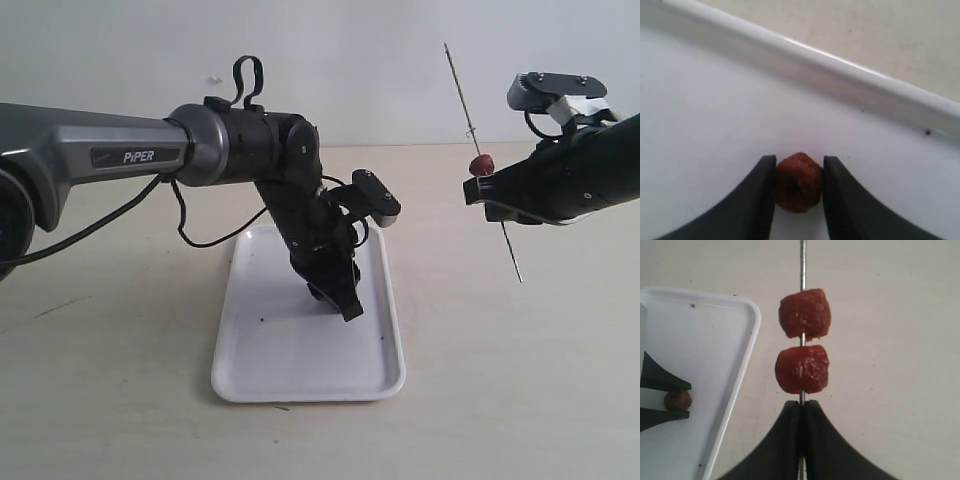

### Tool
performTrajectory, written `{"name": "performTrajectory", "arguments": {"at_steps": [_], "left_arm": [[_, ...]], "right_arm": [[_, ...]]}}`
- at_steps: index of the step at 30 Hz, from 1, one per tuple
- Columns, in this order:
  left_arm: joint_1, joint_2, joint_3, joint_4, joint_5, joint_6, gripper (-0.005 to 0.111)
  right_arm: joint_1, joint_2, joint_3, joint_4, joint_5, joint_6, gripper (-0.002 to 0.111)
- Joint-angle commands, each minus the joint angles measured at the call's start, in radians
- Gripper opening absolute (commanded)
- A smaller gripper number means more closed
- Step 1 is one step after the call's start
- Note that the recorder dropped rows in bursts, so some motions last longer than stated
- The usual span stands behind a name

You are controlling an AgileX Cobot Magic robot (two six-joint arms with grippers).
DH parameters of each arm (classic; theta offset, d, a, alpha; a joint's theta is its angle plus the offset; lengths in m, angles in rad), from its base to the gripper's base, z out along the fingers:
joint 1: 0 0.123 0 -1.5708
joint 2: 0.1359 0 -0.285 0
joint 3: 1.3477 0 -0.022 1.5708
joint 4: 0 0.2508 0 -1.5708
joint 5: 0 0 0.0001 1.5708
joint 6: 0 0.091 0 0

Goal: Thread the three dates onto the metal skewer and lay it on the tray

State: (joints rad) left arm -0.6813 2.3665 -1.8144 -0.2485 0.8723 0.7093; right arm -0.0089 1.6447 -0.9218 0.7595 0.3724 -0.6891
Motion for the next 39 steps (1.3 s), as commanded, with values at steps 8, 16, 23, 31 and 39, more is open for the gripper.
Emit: {"name": "performTrajectory", "arguments": {"at_steps": [8,16,23,31,39], "left_arm": [[0.055,-0.042,0.000,-0.098,0.094,-0.016,0.032],[0.142,-0.143,-0.013,-0.280,0.164,-0.011,0.032],[0.288,-0.167,-0.047,-0.580,0.349,-0.011,0.032],[0.471,-0.168,-0.047,-0.796,0.349,-0.063,0.032],[0.524,-0.168,-0.047,-0.831,0.349,-0.101,0.032]], "right_arm": [[-0.004,-0.005,-0.002,-0.064,0.044,-0.073,0.000],[-0.004,-0.005,-0.002,-0.131,0.075,-0.111,0.000],[-0.004,-0.005,-0.002,-0.131,0.181,-0.287,0.000],[-0.004,-0.005,-0.002,-0.129,0.292,-0.547,0.000],[-0.004,0.019,-0.002,-0.077,0.359,-0.737,0.000]]}}
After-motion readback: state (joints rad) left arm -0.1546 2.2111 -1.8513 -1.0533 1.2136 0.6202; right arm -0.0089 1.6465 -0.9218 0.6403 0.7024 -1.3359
